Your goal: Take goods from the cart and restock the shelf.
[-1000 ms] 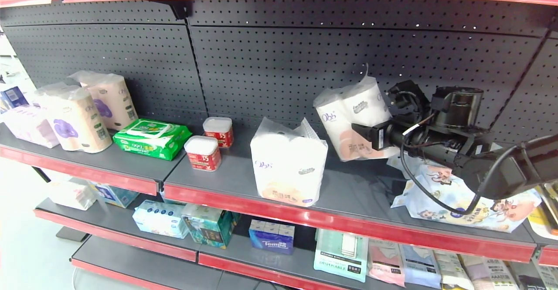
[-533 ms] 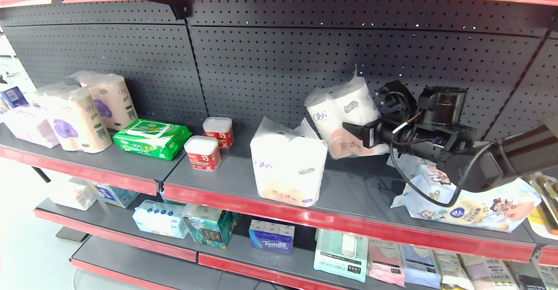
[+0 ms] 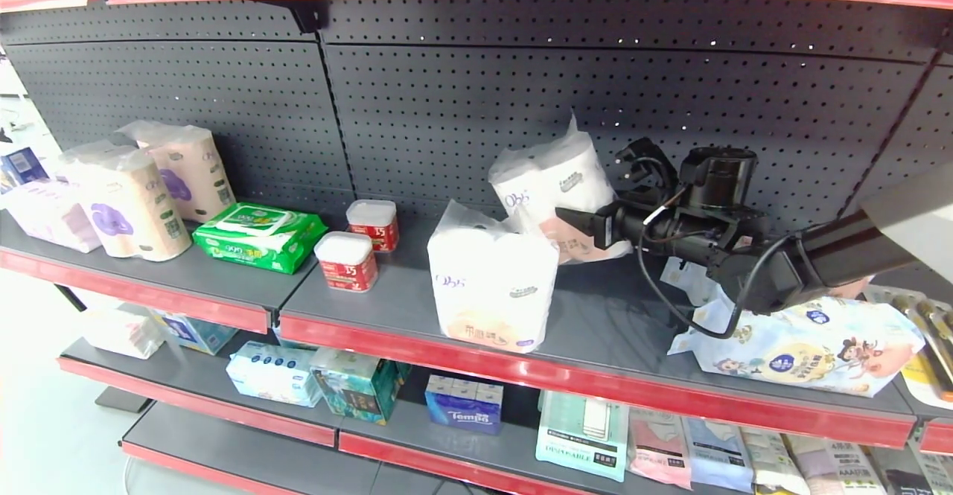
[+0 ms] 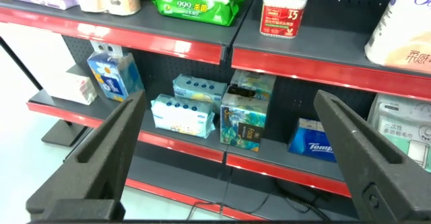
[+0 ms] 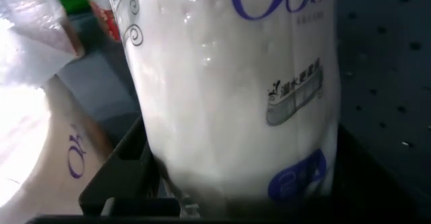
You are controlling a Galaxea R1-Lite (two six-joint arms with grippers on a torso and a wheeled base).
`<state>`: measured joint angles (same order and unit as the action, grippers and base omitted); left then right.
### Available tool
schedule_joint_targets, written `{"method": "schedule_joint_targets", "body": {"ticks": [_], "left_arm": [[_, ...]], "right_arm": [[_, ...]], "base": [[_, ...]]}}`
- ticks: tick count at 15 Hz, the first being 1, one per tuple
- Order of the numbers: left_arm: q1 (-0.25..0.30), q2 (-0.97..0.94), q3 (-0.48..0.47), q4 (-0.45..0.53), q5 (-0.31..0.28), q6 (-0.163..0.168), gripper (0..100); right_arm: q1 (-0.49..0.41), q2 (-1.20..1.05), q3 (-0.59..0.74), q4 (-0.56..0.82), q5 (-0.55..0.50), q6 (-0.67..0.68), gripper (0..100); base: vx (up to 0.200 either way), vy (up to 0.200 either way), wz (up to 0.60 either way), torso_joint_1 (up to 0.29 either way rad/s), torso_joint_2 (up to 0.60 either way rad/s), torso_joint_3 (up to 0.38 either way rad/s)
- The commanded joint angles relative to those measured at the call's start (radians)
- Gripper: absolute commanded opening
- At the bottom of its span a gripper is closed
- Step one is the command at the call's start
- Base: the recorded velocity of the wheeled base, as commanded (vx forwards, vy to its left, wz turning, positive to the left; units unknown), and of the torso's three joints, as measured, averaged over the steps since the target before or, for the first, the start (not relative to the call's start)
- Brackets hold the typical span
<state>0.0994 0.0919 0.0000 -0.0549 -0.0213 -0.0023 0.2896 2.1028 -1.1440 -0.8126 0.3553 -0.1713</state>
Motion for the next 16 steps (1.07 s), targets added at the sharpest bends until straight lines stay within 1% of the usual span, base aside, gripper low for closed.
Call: {"method": "schedule_joint_targets", "body": {"ticks": [1, 4, 5, 12, 16], "left_arm": [[0.0, 0.002, 0.0, 0.0, 0.0, -0.001, 100], [0.0, 0.002, 0.0, 0.0, 0.0, -0.001, 100], [0.0, 0.002, 0.0, 0.0, 0.0, -0.001, 100], [0.0, 0.002, 0.0, 0.0, 0.001, -0.001, 100], [0.0, 0.002, 0.0, 0.0, 0.001, -0.001, 100]], "right_arm": [[0.002, 0.033, -0.014, 0.0, 0.028, -0.002, 0], [-0.004, 0.052, -0.014, 0.0, 0.096, -0.016, 0], [-0.004, 0.06, -0.023, 0.0, 0.103, -0.019, 0], [0.002, 0.095, -0.049, 0.001, 0.123, -0.01, 0], [0.014, 0.095, -0.066, 0.001, 0.123, 0.038, 0]], "base": [[0.0, 0.0, 0.0, 0.0, 0.0, 0.0], [0.0, 0.0, 0.0, 0.0, 0.0, 0.0], [0.0, 0.0, 0.0, 0.0, 0.0, 0.0], [0.0, 0.0, 0.0, 0.0, 0.0, 0.0], [0.0, 0.0, 0.0, 0.0, 0.0, 0.0]]}}
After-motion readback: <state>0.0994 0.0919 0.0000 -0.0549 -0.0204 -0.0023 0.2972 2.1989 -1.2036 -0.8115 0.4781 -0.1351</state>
